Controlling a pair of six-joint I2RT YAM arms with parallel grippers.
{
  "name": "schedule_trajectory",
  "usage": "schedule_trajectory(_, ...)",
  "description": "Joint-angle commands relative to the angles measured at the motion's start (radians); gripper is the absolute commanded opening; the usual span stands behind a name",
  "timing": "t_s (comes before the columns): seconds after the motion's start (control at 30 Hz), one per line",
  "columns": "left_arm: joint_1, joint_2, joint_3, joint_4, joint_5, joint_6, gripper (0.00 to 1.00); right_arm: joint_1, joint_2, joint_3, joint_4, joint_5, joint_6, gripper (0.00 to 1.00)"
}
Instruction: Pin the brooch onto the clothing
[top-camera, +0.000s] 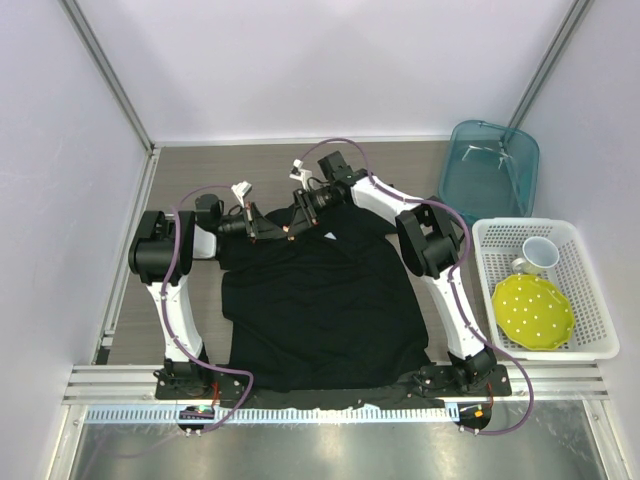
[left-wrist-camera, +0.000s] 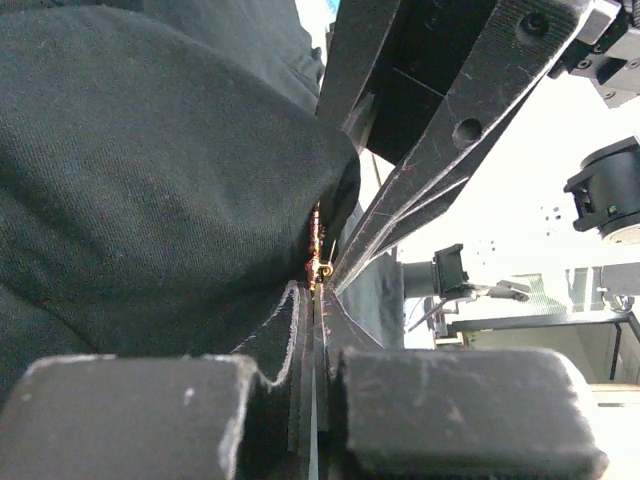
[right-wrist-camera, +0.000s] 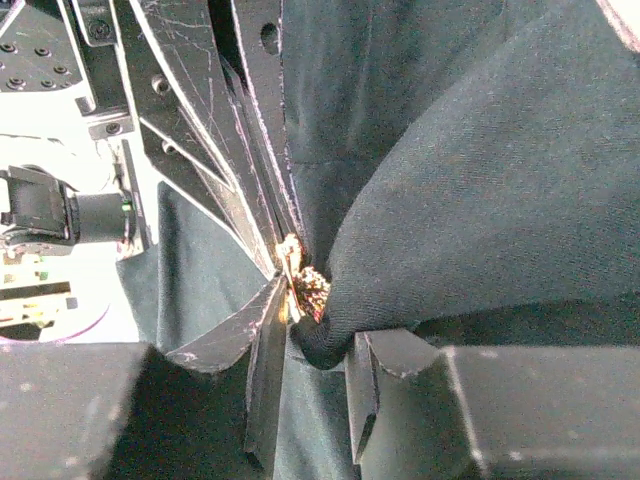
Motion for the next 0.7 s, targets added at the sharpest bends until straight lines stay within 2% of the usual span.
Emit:
schedule_trajectory(0.0, 0.005, -0.019, 0.016, 0.031, -0.053, 0.012, 0.01, 0.018, -0.082, -0.041, 0.118, -0.069, 0.077, 0.35)
schedule_trajectory(0.23, 0.012, -0.023, 0.015, 0.01, -0.051, 0.03, 0.01, 0.003, -0.088, -0.048, 0.138, -0.058, 0.093, 0.47)
schedule_trajectory(0.27, 0.012, -0.025, 0.015, 0.007, -0.051, 0.031, 0.01, 0.001, -0.088, -0.048, 0.143, -0.058, 0.097, 0.52)
schedule_trajectory(0.33, 0.014, -0.025, 0.015, -0.002, -0.051, 0.034, 0.01, 0.0, -0.093, -0.045, 0.143, -0.053, 0.1, 0.55)
schedule_trajectory(0.37, 0.015, -0.026, 0.016, -0.007, -0.051, 0.04, 0.01, -0.003, -0.096, -0.046, 0.143, -0.052, 0.1, 0.62)
schedule_trajectory(0.5, 0.029, -0.043, 0.019, -0.074, -0.054, 0.087, 0.01, -0.025, -0.111, -0.058, 0.143, -0.034, 0.108, 0.72)
schedule_trajectory(0.67, 0.031, -0.071, 0.035, -0.251, -0.057, 0.202, 0.01, -0.054, -0.136, -0.087, 0.143, -0.012, 0.105, 0.75)
